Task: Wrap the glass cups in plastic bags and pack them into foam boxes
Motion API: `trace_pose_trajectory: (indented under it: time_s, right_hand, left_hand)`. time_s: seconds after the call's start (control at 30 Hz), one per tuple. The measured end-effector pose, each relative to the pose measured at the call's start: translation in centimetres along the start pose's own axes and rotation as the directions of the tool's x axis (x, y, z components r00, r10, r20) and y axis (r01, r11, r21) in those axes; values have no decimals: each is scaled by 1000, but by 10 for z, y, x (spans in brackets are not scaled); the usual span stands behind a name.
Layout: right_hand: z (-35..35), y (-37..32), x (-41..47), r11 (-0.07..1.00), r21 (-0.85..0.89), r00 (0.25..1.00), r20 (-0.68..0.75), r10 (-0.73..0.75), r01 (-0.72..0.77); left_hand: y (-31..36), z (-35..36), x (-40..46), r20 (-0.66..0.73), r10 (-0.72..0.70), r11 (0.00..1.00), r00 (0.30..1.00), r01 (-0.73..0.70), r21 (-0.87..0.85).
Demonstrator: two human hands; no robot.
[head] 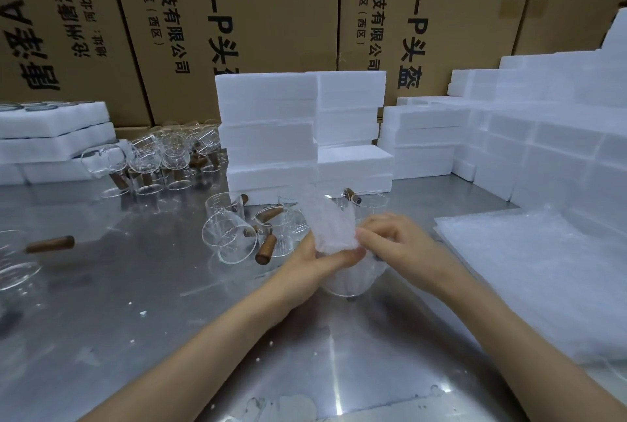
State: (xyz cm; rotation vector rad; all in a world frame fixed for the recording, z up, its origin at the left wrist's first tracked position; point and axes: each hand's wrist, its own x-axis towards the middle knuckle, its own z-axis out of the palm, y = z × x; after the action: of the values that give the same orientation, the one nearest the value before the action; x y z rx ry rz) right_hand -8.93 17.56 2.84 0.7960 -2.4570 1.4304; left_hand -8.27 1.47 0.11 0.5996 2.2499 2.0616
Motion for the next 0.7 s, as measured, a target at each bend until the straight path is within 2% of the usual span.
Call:
trace_pose_trajectory:
  time_s: [0.07, 0.13, 0.27, 0.37, 0.53, 0.6, 0.67, 0.7]
  right_hand:
    - [-2, -2, 0, 993, 116, 995, -92, 28, -17]
    - [-6, -4, -1, 976, 215, 993, -108, 39, -15]
    - [-8, -6, -2, 984, 180, 1000, -13, 7, -4]
    - [-10, -6, -2, 985, 170, 1000, 4, 15, -16]
    - [-17, -1, -2, 998, -55, 998, 57, -14, 17]
    - [-13, 0, -3, 992, -124, 999, 34, -2, 7]
    - [-10, 3, -2, 980, -200, 1000, 6, 17, -15]
    - [-8, 4, -2, 973, -231, 1000, 10, 22, -19]
  left_hand:
    - [1, -1, 0, 6, -7, 999, 1000, 7, -50]
    - [2, -2, -1, 22, -11, 998, 1000, 12, -60]
    - [2, -1, 1, 44, 15, 1000, 999, -14, -18]
    - [3, 0, 2, 24, 22, 1000, 999, -22, -13]
    - [3, 1, -2, -29, 55, 981, 998, -48, 190]
    - [7, -2, -7, -40, 214, 913, 976, -186, 364]
    - [12, -5, -11, 47, 488, 721, 872, -433, 541]
    - [15, -6, -12, 121, 572, 610, 811, -519, 598]
